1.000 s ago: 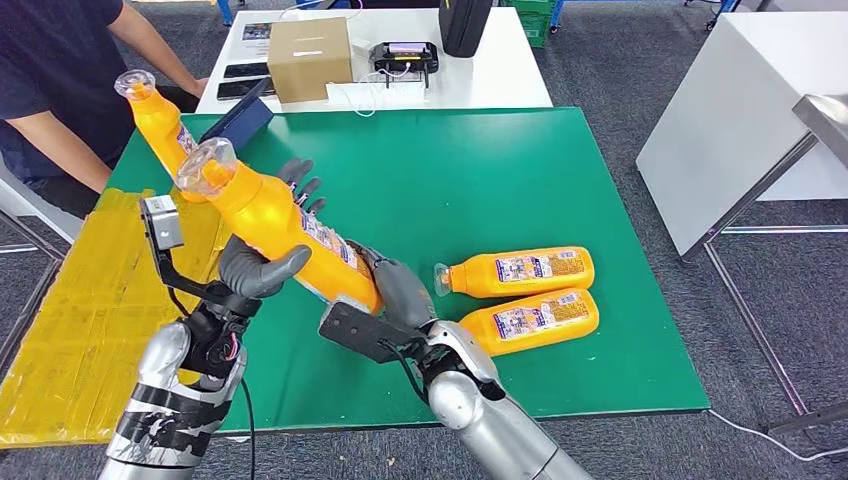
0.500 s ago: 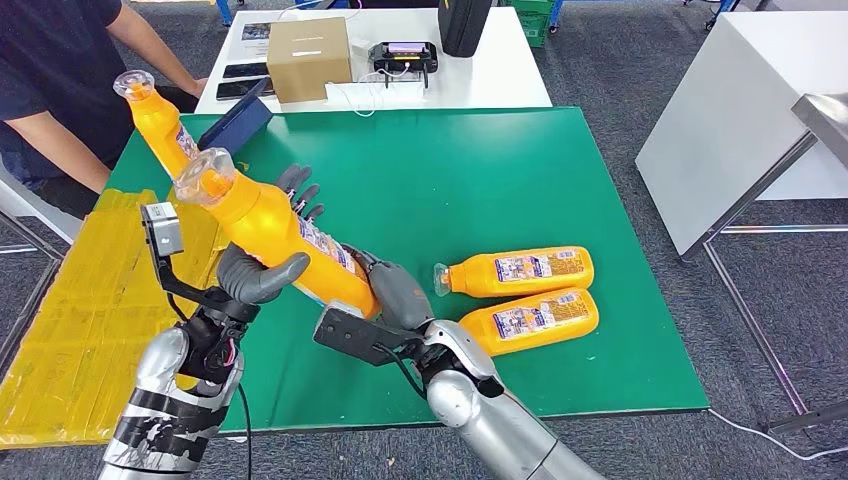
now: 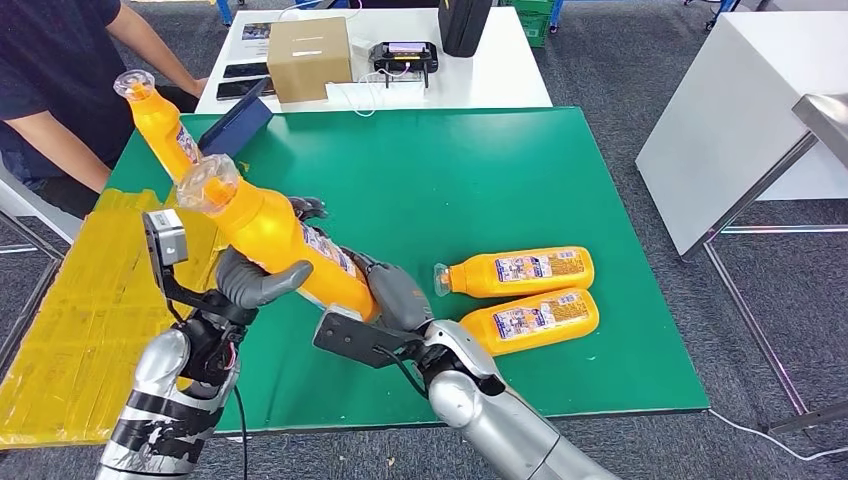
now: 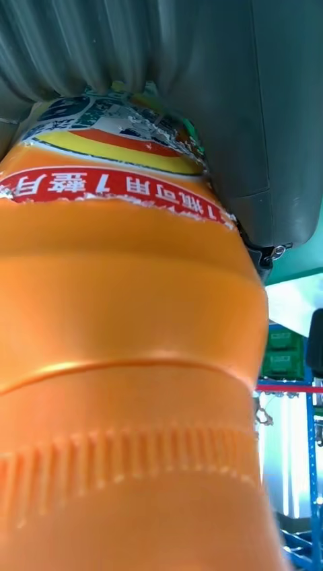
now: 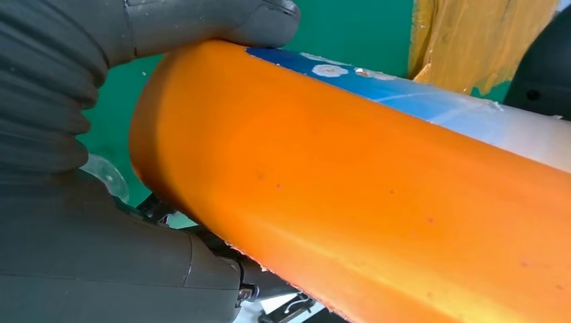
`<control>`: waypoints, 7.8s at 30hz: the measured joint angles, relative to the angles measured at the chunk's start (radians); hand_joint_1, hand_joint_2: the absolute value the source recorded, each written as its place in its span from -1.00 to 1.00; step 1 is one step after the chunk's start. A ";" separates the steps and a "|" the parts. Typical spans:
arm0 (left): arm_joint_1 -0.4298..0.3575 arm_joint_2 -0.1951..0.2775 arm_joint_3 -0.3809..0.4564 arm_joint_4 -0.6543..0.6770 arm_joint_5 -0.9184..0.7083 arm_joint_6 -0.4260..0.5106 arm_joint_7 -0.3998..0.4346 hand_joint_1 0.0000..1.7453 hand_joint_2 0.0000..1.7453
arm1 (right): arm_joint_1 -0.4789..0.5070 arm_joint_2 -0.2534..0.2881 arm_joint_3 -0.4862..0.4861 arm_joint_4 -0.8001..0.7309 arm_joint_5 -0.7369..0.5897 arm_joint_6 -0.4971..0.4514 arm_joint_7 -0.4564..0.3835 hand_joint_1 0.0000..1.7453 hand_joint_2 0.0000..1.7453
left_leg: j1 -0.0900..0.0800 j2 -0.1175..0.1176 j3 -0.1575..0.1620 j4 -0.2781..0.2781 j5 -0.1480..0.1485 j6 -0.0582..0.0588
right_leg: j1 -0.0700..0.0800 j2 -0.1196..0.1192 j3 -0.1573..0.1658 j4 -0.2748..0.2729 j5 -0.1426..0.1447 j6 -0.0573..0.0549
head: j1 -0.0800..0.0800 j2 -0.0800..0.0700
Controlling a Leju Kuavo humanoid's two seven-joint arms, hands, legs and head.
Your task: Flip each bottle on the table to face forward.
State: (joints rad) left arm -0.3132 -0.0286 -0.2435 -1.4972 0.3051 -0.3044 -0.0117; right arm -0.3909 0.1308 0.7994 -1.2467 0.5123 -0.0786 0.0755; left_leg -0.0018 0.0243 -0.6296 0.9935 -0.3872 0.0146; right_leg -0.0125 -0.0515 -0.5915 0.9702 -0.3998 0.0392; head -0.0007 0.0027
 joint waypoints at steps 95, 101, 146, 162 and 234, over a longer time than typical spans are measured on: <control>-0.103 0.332 0.005 0.314 -1.185 0.367 -0.356 -1.00 -1.00 | 0.271 -0.576 -0.489 -0.251 0.372 0.322 0.044 -1.00 1.00 | 0.000 0.000 -0.001 0.000 0.000 0.000 | 0.000 0.000 -0.001 0.000 0.001 0.001 | 0.000 0.000; -0.112 0.327 0.005 0.313 -1.185 0.367 -0.356 -1.00 -1.00 | 0.249 -0.565 -0.459 -0.229 0.376 0.326 0.043 -1.00 1.00 | 0.000 0.000 -0.001 0.000 0.000 0.000 | 0.000 0.000 -0.001 0.000 0.001 0.001 | 0.000 0.000; -0.313 0.232 -0.135 0.447 -1.126 0.341 -0.364 -1.00 -1.00 | 0.216 -0.684 -0.122 -0.120 0.484 0.399 0.038 -1.00 1.00 | 0.007 0.012 0.070 0.000 -0.030 -0.005 | 0.003 0.013 0.054 -0.006 -0.020 -0.005 | 0.000 0.000; -0.380 0.219 -0.159 0.455 -1.121 0.341 -0.370 -1.00 -1.00 | 0.187 -0.681 -0.104 -0.091 0.469 0.417 0.001 1.00 1.00 | 0.013 0.019 0.071 0.000 -0.032 -0.007 | 0.009 0.019 0.053 -0.007 -0.020 -0.009 | 0.000 0.000; 0.159 0.057 -0.039 -0.092 0.129 -0.090 0.047 -1.00 1.00 | 0.344 -0.168 -0.314 -0.428 -0.127 0.182 -0.011 1.00 1.00 | 0.011 0.007 0.023 0.000 -0.020 -0.010 | 0.010 0.010 0.024 -0.006 -0.012 -0.009 | 0.000 0.000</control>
State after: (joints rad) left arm -0.1542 0.0284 -0.2824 -1.5894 0.4344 -0.3947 0.0354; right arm -0.0470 -0.0376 0.4858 -1.6745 0.3848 0.1038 0.0646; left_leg 0.0089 0.0310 -0.6061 0.9931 -0.4067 0.0050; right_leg -0.0025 -0.0414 -0.5674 0.9647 -0.4119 0.0301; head -0.0010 0.0027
